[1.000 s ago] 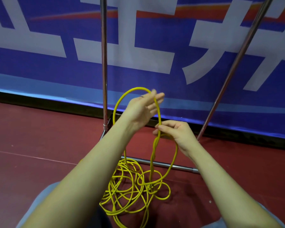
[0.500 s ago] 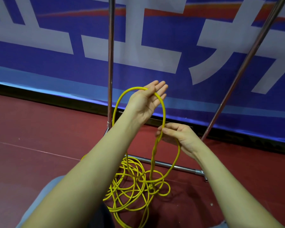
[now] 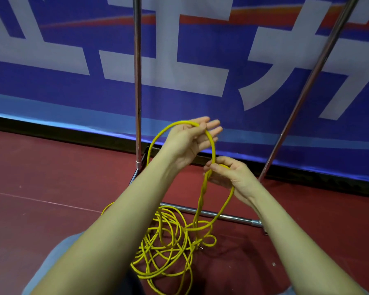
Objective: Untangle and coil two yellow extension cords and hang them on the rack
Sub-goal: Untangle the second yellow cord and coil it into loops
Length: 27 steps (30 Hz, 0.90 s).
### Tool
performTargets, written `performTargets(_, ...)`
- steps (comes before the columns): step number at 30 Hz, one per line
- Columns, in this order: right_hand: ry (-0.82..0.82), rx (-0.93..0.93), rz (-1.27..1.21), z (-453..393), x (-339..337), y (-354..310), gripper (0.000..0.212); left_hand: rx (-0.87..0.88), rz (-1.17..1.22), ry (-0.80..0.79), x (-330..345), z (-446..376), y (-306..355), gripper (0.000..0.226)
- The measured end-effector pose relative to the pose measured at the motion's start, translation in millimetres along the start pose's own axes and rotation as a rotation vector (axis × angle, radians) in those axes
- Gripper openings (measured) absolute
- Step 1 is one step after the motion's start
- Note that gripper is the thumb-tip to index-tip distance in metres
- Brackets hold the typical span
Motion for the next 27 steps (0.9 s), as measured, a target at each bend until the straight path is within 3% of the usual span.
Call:
performTargets(5,-0.076,-0.091,-0.134,2,4,-9,0.019,0.131,0.137,0.022,5,-3,26,0.031)
performTargets(8,-0.053,-0.114,-0.082,1,6,-10,0.021,0.126,0.21,0.063,0,-6,17,0.023)
performTargets(12,0.065,-0.208,-0.139,-1,-2,-16,0.019,-0.044,-0.056,-0.009,-2,-4,-15,0.007)
performTargets(16,0.109,-0.219,-0.117,0,-6,-22,0.016,0.02,-0.183,-0.047,-2,-6,-20,0.009)
performTargets(21,0.302,-0.222,0.27,5,-21,-22,0.013,0.081,-0.262,0.013,-11,-8,-12,0.01)
performTargets(27,0.35,-0.388,0.489,12,-22,-37,0.015,0.035,-0.362,0.126,-22,-6,-22,0.01)
Point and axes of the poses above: each hand's wrist, its own z-axis away from the middle knuckle, its own x-axis out of the palm, y = z × x, the point moved 3 cm from there along -z, towards the middle knuckle, and after that the axes turned 12 degrees about -y, right-handed, at the moved point
